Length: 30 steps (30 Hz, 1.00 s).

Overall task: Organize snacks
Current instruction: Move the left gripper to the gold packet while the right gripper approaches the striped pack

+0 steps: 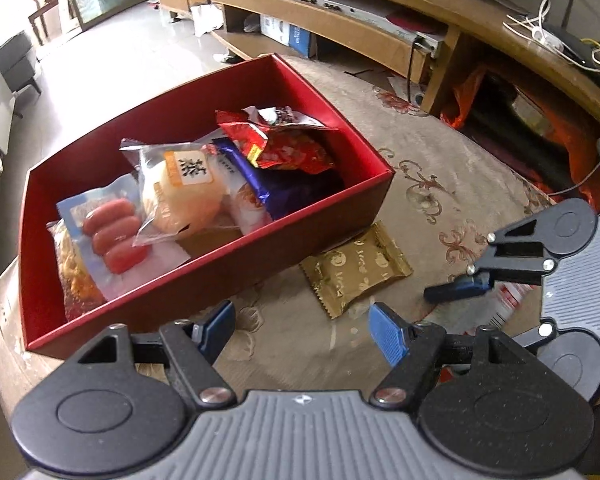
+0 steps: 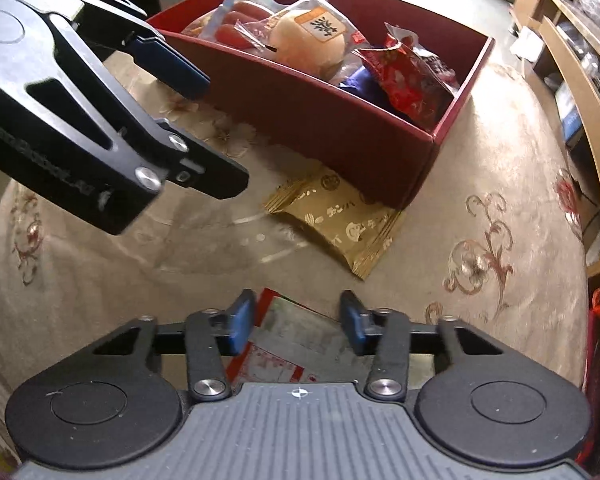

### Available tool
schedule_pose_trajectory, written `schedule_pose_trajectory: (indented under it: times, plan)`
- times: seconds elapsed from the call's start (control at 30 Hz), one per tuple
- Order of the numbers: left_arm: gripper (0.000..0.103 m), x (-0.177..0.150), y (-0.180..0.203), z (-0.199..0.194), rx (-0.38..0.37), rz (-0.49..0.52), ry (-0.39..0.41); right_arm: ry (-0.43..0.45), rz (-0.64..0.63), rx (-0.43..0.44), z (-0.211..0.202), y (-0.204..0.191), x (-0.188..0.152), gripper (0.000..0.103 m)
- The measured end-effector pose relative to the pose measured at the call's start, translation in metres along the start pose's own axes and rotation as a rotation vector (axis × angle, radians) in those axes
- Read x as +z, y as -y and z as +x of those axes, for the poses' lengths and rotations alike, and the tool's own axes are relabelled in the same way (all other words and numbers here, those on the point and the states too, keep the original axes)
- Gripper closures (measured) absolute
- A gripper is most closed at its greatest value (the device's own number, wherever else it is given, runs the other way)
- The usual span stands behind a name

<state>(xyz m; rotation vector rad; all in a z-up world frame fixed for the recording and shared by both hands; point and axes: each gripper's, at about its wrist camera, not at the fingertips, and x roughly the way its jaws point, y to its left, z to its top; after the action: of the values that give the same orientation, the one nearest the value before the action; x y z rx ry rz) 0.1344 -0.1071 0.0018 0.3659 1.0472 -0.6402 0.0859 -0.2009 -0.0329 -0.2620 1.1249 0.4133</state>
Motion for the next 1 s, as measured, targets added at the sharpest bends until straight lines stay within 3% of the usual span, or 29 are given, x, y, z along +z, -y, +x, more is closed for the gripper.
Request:
schedule_pose_trajectory:
  times: [0.1, 0.3, 0.6, 0.7, 0.9, 1.0]
  plan:
    - [0.031, 0.003, 0.003, 0.006, -0.003, 0.032, -0.006, -0.027, 0.065, -0.013, -0.005, 0.005, -0.005, 0.069]
    - [0.031, 0.008, 0.016, 0.031, -0.063, 0.115, -0.047, -0.049, 0.217, -0.005, -0.018, 0.021, -0.032, 0.078]
    - [0.030, 0.025, 0.054, 0.057, -0.081, 0.319, -0.024, -0.033, 0.307, 0.042, -0.028, 0.036, -0.058, 0.074]
    - [0.027, 0.023, 0.066, 0.063, -0.041, 0.384, 0.001, -0.031, 0.302, 0.048, -0.027, 0.037, -0.058, 0.073]
    - [0.025, 0.009, 0.066, 0.062, -0.141, 0.326, -0.067, -0.034, 0.334, 0.067, -0.030, 0.045, -0.064, 0.070]
    - [0.025, -0.009, 0.073, 0.054, -0.143, 0.352, -0.081, -0.041, 0.339, 0.061, -0.034, 0.049, -0.069, 0.064]
